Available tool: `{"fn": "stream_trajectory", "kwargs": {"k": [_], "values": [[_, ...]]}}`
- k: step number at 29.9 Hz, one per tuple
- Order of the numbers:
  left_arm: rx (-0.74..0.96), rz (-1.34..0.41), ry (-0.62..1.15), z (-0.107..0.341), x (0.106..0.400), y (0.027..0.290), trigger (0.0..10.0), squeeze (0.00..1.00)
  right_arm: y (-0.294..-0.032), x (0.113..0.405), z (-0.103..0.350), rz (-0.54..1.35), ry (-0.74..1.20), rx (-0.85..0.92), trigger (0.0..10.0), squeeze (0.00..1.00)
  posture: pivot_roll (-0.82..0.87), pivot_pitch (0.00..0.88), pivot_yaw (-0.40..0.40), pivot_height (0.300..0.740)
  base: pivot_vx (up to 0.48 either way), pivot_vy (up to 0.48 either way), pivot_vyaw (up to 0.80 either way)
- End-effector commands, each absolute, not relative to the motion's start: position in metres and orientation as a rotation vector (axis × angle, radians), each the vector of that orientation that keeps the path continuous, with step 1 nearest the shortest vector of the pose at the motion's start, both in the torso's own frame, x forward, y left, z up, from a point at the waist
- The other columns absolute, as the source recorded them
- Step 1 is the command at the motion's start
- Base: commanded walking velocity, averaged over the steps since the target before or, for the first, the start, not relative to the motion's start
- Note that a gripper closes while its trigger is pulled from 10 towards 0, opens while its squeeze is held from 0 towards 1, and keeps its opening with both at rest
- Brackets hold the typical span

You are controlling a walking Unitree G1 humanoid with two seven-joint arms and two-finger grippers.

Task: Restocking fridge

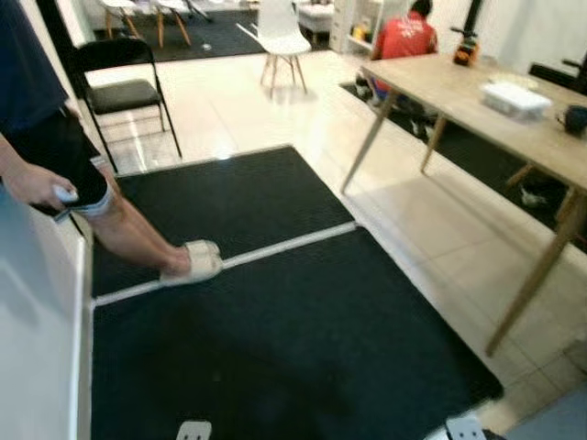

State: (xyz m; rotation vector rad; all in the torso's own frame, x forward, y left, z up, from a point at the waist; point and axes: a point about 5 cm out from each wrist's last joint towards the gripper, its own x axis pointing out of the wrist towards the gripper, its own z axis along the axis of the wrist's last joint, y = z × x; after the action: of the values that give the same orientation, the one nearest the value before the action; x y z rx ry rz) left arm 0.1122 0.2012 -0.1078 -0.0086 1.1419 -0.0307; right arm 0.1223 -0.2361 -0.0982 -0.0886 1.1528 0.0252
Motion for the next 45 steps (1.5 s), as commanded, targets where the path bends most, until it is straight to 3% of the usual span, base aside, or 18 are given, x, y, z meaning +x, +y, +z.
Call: {"fn": "stream_trajectory", "kwargs": {"k": [1,11,45], "values": [[-0.001,-0.038,1.173,-0.11,0.105,0.201,10.0,0.0,-0.235,0.126,-0.097,0.02,1.143,-0.084,10.0,0.0,-0.09,0.0,-0.008,0.74,0.326,0.0,0.0],[-0.009,-0.037,1.178,-0.111,0.104,0.199,10.0,0.0,-0.236,0.122,-0.099,0.009,1.17,-0.092,10.0,0.0,-0.09,0.0,-0.014,0.74,0.329,0.0,0.0],[-0.008,-0.027,1.187,-0.112,0.099,0.201,10.0,0.0,-0.227,0.115,-0.103,0.022,1.215,-0.081,10.0,0.0,-0.08,0.0,-0.014,0.74,0.328,0.0,-0.78]]}}
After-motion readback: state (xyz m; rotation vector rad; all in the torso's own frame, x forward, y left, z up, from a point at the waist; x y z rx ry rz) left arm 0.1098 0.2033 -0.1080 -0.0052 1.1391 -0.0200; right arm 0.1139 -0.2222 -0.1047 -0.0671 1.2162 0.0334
